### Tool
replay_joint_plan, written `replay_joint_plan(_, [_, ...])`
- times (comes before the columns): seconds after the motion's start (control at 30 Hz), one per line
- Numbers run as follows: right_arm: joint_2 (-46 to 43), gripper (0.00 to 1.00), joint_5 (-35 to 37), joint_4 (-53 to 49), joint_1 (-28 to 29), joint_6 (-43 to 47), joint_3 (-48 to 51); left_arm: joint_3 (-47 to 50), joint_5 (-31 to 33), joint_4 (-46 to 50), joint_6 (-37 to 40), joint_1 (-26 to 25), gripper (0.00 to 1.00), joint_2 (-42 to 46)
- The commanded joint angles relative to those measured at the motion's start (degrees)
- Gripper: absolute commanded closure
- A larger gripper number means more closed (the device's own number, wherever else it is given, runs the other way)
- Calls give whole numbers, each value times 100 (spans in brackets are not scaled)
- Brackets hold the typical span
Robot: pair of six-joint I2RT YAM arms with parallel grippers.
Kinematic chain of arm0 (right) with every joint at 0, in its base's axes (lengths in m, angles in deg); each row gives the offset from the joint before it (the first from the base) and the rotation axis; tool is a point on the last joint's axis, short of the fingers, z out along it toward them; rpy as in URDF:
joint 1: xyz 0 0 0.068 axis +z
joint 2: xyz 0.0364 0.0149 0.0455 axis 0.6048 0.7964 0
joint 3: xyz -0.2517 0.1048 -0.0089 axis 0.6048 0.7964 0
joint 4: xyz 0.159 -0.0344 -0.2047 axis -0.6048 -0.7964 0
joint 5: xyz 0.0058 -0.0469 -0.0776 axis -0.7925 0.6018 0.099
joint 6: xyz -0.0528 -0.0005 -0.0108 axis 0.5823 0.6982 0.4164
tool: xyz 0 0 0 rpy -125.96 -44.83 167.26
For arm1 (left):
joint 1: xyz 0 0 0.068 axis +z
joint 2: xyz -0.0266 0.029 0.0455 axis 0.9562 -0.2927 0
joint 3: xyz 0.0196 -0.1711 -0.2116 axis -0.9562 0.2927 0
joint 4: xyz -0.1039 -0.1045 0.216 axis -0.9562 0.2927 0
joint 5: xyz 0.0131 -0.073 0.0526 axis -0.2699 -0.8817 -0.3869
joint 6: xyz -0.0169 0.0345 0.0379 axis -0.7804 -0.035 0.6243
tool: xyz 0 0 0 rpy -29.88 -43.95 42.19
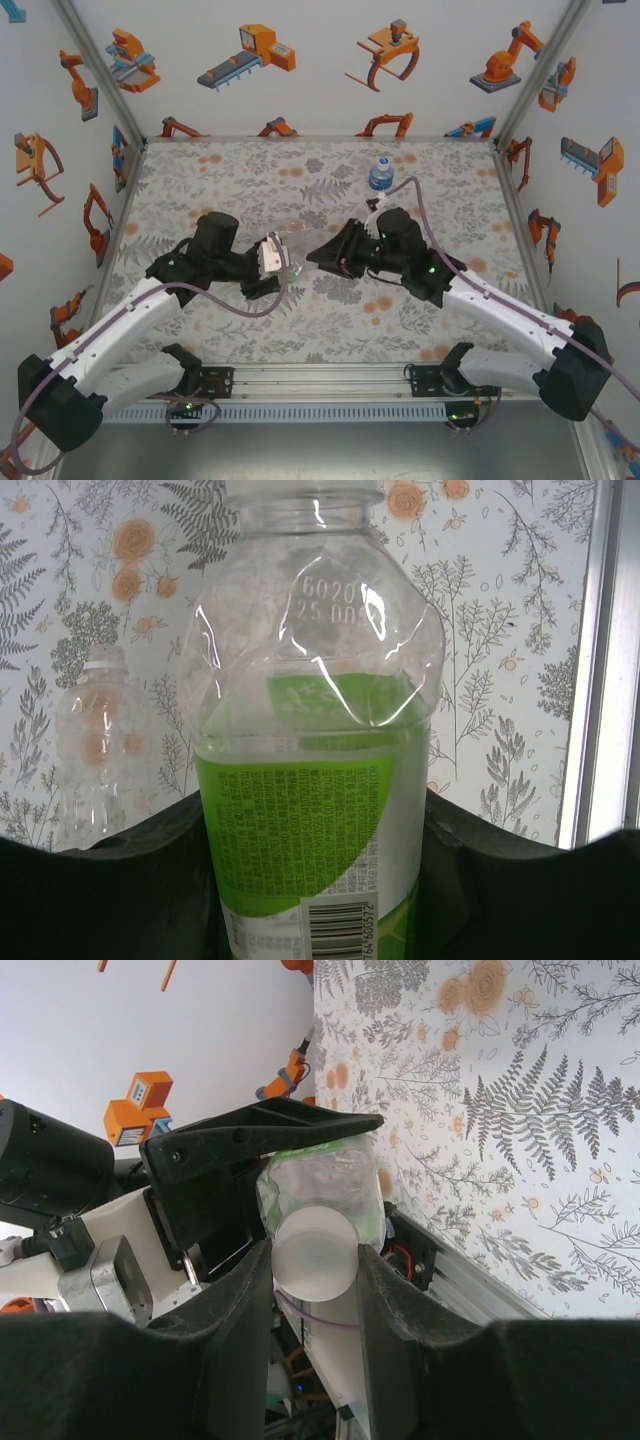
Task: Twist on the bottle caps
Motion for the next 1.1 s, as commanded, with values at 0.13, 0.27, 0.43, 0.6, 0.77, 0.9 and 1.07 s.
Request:
replay_joint_plan(0.13, [305,100,546,-1745,-235,1521,-959,-151,211,-206,-234,-5,3,84])
replay_joint_plan(0.27, [508,100,830,-2532,-480,2401,-1469,-134,495,-276,-318,-7,3,150])
replay_joint_plan(0.43, [1115,100,1181,-3295,-860,3548,-2238,-74,818,-380,-436,3,3,273])
replay_joint_plan(0.6, [2203,100,1733,-3837,-1153,4767,-3443,-123,1010,-476,-894,15,3,225])
replay_joint_plan(0.77, [3446,100,1864,-4245,-1511,5471,-4788,-694,1924,-181,-1967,67,3,-157])
replay_joint_plan(0.9, [4389,100,1940,-4630,-1720,5806,-5956,-972,2280,35,-2369,322,3,-497])
replay_joint_plan(1.07, [5349,100,2082,-5070,-1925,6080,-7268,-1056,2194,14,-2648,640,3,-647])
